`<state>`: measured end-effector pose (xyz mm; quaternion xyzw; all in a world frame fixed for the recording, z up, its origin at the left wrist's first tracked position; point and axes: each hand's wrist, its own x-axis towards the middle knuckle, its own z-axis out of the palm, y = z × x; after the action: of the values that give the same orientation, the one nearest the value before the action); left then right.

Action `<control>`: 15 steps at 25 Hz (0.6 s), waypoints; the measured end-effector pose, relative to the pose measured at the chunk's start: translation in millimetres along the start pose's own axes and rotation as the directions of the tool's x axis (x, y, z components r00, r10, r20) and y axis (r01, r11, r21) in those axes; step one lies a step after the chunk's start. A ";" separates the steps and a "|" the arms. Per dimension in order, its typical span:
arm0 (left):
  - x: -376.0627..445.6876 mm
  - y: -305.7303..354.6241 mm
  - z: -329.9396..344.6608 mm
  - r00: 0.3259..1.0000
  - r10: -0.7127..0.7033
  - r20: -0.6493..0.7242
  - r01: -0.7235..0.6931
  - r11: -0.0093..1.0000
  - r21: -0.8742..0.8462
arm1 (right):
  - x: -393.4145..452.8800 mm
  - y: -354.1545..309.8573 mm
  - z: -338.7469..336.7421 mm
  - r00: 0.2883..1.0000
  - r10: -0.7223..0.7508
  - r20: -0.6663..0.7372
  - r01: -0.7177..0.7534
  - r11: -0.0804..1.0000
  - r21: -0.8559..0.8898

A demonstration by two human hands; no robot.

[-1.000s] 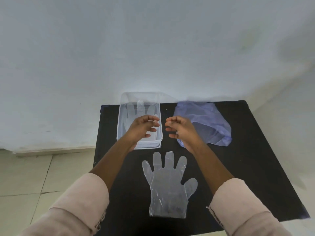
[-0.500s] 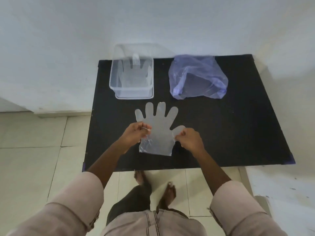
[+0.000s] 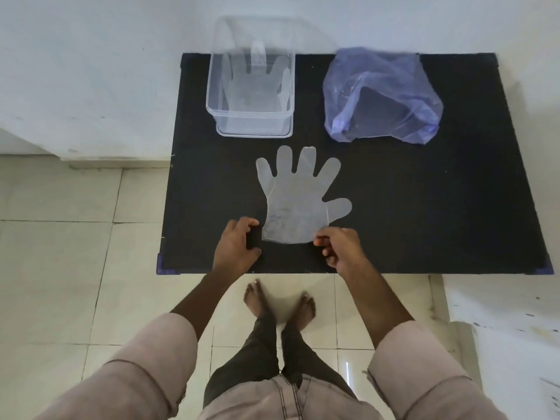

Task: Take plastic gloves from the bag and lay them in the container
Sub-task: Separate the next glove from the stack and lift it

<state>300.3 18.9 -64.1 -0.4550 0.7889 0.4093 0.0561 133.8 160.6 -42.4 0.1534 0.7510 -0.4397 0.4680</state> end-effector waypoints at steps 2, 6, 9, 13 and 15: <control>-6.0 -0.9 7.8 0.993 0.118 -0.021 -0.116 0.990 0.075 | -8.2 -3.4 -2.2 0.992 0.089 0.085 -0.103 0.979 0.173; -0.9 8.9 22.6 0.978 0.166 -0.124 -0.168 0.986 -0.005 | -11.5 -6.2 -3.6 0.973 0.151 0.174 -0.202 0.923 0.328; 6.9 14.3 25.2 0.965 0.166 -0.201 -0.179 0.983 -0.045 | -15.0 -5.5 -8.4 0.978 0.133 0.159 -0.180 0.927 0.328; 15.5 21.1 14.9 0.965 0.180 -0.191 -0.194 0.979 -0.056 | -16.0 11.5 -29.3 0.959 -0.281 -0.045 0.274 0.954 -0.120; 18.1 24.9 8.6 0.962 0.195 -0.190 -0.209 0.977 -0.052 | -14.0 27.0 -37.9 0.848 -0.530 0.008 0.464 0.734 -0.495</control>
<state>268.4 19.0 -63.3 -0.4097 0.8179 0.3969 -0.0751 136.8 208.9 -38.0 -0.1449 0.8788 -0.3376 0.3046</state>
